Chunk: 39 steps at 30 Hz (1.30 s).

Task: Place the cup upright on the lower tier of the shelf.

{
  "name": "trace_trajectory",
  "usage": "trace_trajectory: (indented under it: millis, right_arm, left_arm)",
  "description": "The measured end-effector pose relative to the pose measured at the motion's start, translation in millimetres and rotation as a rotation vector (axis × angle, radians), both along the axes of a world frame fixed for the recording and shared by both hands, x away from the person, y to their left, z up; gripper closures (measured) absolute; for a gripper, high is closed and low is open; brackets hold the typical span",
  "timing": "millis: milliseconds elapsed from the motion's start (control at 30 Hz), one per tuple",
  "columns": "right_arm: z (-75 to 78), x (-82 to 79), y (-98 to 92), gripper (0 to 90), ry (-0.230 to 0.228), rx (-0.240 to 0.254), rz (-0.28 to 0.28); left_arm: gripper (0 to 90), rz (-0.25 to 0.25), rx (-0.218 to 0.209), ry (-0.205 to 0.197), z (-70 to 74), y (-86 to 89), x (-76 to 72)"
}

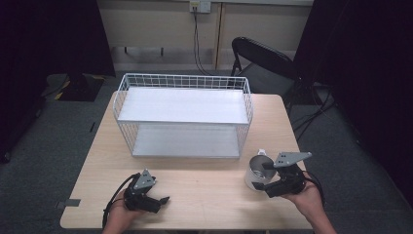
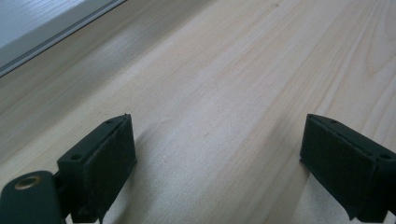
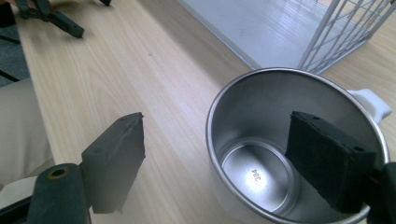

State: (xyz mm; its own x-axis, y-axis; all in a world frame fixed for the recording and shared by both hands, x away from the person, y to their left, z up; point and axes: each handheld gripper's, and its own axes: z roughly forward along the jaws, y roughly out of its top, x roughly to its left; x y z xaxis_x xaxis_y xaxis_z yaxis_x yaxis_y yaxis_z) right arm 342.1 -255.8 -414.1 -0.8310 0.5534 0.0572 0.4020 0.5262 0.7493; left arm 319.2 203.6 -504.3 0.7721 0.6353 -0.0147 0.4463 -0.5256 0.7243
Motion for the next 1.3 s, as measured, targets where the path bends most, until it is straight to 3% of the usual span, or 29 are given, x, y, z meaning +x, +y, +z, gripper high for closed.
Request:
trace_trajectory:
  millis: [500,833,1200,1300]
  right_arm:
    - [-13.9,5.2,8.1,25.7,0.016,-0.050,0.019]
    - [-19.0,6.3,11.6,42.0,0.029,-0.099,0.029]
    - [-21.5,7.9,15.5,52.2,0.038,-0.135,0.030]
    - [-21.1,9.7,16.4,62.0,0.039,-0.151,0.029]
  left_arm:
    - [9.7,0.000,0.000,0.000,0.0,0.0,0.0]
    - [9.8,0.000,0.000,0.000,0.0,0.0,0.0]
    - [9.7,0.000,0.000,0.000,0.0,0.0,0.0]
    - [9.7,-0.001,0.002,0.000,0.1,0.1,0.0]
